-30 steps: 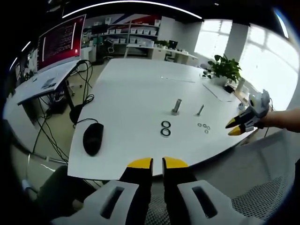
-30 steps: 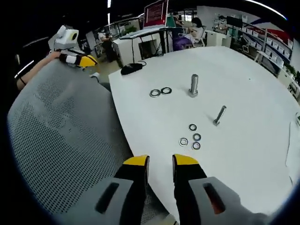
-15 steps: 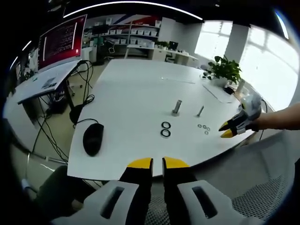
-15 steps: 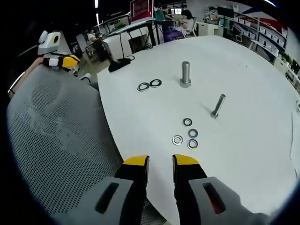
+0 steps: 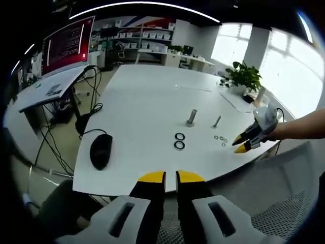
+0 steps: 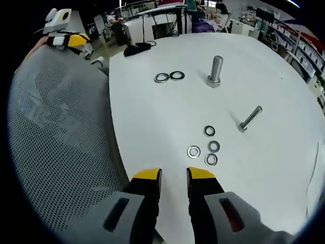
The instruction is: Place the washer onto the threaded stud by aligning its center hole with the stud, sliding it down to the base, and recovering from edge contact or off-axis alignment until the washer reaches the visible bottom stop.
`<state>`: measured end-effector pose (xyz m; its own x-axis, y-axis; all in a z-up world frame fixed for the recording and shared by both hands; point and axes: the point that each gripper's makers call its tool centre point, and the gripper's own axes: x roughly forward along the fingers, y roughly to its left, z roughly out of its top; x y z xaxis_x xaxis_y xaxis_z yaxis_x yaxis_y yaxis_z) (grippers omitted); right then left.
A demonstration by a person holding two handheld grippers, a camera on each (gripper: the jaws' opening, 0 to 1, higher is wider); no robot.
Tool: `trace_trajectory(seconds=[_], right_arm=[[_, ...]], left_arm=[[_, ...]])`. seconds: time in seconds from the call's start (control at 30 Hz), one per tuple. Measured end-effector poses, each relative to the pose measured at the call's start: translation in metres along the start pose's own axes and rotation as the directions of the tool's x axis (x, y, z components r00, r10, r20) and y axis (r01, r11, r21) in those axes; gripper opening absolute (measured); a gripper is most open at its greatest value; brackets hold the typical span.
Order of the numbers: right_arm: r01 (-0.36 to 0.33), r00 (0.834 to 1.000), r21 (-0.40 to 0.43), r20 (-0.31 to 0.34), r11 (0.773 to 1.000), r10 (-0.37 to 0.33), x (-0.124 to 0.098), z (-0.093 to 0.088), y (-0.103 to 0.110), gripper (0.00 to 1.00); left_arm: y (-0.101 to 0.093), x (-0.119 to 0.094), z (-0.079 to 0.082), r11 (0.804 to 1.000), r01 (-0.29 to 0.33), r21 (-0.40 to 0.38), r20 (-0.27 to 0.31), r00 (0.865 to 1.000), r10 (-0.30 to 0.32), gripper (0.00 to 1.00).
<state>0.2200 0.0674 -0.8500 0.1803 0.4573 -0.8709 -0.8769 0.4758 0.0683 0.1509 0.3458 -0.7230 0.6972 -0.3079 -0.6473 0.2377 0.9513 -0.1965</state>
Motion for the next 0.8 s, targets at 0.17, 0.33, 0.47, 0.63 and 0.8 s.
trace_trajectory(seconds=[0.17,0.33,0.47,0.63,0.8], right_arm=[[-0.024,0.999,-0.010,-0.035,1.000,0.024,0.007,-0.001,-0.005,0.21],[-0.017,0.998,-0.030,-0.062,0.999,0.015,0.014,0.000,-0.010,0.21],[-0.007,0.996,-0.069,-0.093,0.998,0.001,0.018,0.001,-0.010,0.21],[-0.001,0.995,-0.079,-0.097,0.997,-0.007,0.020,0.002,-0.012,0.20],[0.001,0.994,-0.076,-0.106,0.997,-0.009,0.021,0.004,-0.016,0.20]], left_arm=[[0.000,0.000,0.001,1.000,0.003,-0.004,0.004,1.000,-0.003,0.06],[0.000,0.000,0.000,1.000,0.002,-0.004,0.005,1.000,-0.002,0.06],[0.001,0.000,0.000,1.000,0.001,-0.003,0.001,1.000,-0.001,0.06],[0.001,0.000,0.000,1.000,0.001,-0.004,0.003,1.000,-0.001,0.06],[0.000,-0.001,0.001,1.000,0.003,-0.004,0.008,1.000,-0.003,0.06]])
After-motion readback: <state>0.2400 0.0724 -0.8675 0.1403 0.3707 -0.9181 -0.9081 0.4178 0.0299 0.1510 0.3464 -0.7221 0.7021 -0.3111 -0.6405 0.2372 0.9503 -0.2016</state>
